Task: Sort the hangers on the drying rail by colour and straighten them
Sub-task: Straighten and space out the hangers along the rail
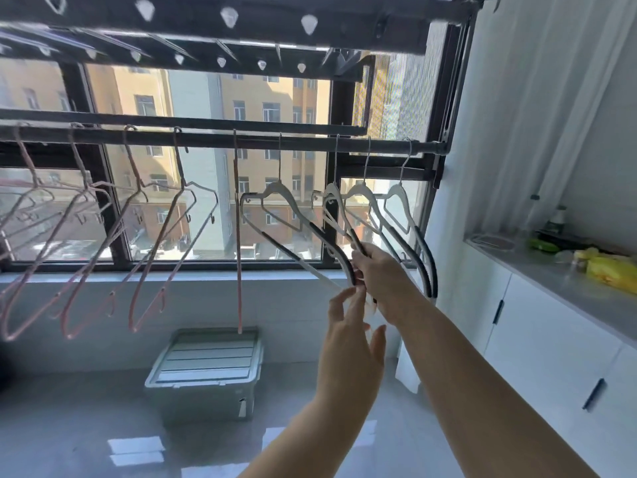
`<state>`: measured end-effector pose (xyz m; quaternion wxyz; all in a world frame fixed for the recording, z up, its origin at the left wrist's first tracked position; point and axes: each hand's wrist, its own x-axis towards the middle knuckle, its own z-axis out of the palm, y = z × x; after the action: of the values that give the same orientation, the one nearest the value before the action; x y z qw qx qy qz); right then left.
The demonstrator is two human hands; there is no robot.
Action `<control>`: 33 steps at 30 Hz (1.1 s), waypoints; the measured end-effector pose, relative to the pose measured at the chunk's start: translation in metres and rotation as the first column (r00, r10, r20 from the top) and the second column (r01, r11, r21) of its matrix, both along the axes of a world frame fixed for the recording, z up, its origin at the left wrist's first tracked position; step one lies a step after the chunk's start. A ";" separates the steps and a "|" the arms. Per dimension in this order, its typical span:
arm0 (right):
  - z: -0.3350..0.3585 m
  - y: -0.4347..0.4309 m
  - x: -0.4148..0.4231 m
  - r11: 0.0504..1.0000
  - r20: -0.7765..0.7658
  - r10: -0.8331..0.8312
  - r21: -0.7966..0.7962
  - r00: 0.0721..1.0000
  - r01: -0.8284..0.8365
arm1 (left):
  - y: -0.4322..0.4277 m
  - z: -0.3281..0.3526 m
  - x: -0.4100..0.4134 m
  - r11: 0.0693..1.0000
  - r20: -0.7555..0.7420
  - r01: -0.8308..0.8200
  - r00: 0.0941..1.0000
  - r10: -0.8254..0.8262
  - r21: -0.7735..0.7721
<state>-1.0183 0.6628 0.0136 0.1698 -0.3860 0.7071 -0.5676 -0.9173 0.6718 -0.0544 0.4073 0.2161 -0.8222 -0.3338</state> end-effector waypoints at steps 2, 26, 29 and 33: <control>0.003 0.004 0.004 1.000 -0.049 0.002 0.020 0.999 -0.001 | 0.004 -0.005 0.002 1.000 0.003 0.003 1.000 -0.004 0.013; 0.028 0.003 -0.005 0.965 -0.559 -0.055 0.183 0.828 0.188 | 0.005 0.003 0.005 1.000 -0.012 0.020 1.000 -0.020 0.004; 0.019 -0.004 -0.006 0.966 -0.529 -0.071 0.175 0.845 0.190 | -0.002 0.002 0.012 1.000 -0.026 -0.014 1.000 0.014 0.000; 0.014 -0.009 0.000 0.981 -0.529 -0.112 0.078 0.841 0.180 | -0.006 0.002 0.014 1.000 -0.043 -0.021 0.999 0.021 -0.002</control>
<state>-1.0185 0.6534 0.0276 -0.0483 -0.4591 0.7878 -0.4077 -0.9035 0.6662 -0.0522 0.4286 0.2169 -0.8113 -0.3333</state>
